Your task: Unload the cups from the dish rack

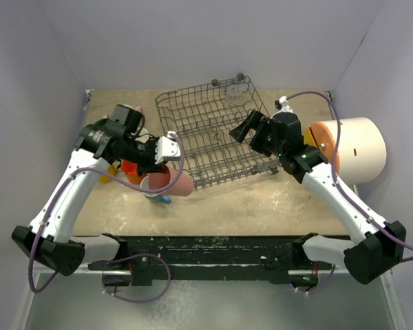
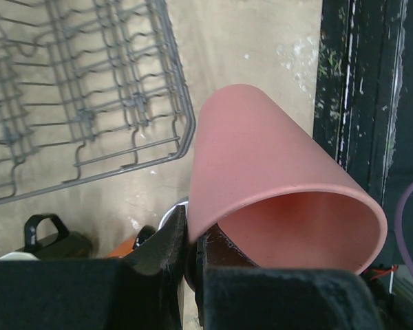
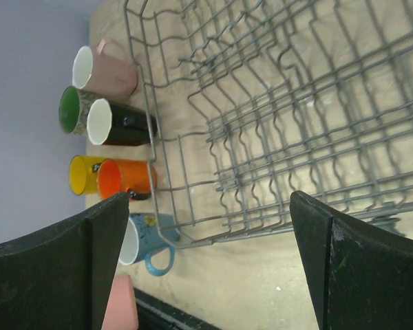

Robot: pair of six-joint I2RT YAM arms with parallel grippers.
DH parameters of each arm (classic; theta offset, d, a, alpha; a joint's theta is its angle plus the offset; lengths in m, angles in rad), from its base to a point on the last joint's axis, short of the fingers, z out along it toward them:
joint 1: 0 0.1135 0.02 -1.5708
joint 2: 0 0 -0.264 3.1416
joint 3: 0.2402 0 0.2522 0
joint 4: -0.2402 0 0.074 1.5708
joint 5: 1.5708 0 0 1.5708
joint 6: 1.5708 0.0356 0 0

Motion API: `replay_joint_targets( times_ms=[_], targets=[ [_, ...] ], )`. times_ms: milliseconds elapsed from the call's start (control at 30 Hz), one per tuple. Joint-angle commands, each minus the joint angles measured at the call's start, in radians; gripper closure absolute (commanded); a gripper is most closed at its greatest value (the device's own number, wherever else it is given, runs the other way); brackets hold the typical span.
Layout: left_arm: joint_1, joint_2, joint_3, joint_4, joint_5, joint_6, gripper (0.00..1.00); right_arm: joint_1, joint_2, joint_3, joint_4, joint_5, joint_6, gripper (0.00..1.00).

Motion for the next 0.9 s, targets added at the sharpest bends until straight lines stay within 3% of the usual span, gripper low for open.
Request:
replay_joint_targets(
  times_ms=[0, 400, 867],
  targets=[
    [-0.08, 0.067, -0.005, -0.031, -0.115, 0.009, 1.0, -0.007, -0.002, 0.112, -0.136, 0.104, -0.13, 0.0],
    [-0.363, 0.315, -0.027, 0.03, -0.411, -0.159, 1.0, -0.014, 0.064, 0.181, -0.188, 0.153, -0.17, 0.0],
    [-0.479, 0.45, -0.044, 0.103, -0.501, -0.217, 1.0, -0.072, 0.029, 0.18, -0.226, 0.192, -0.236, 0.0]
  ],
)
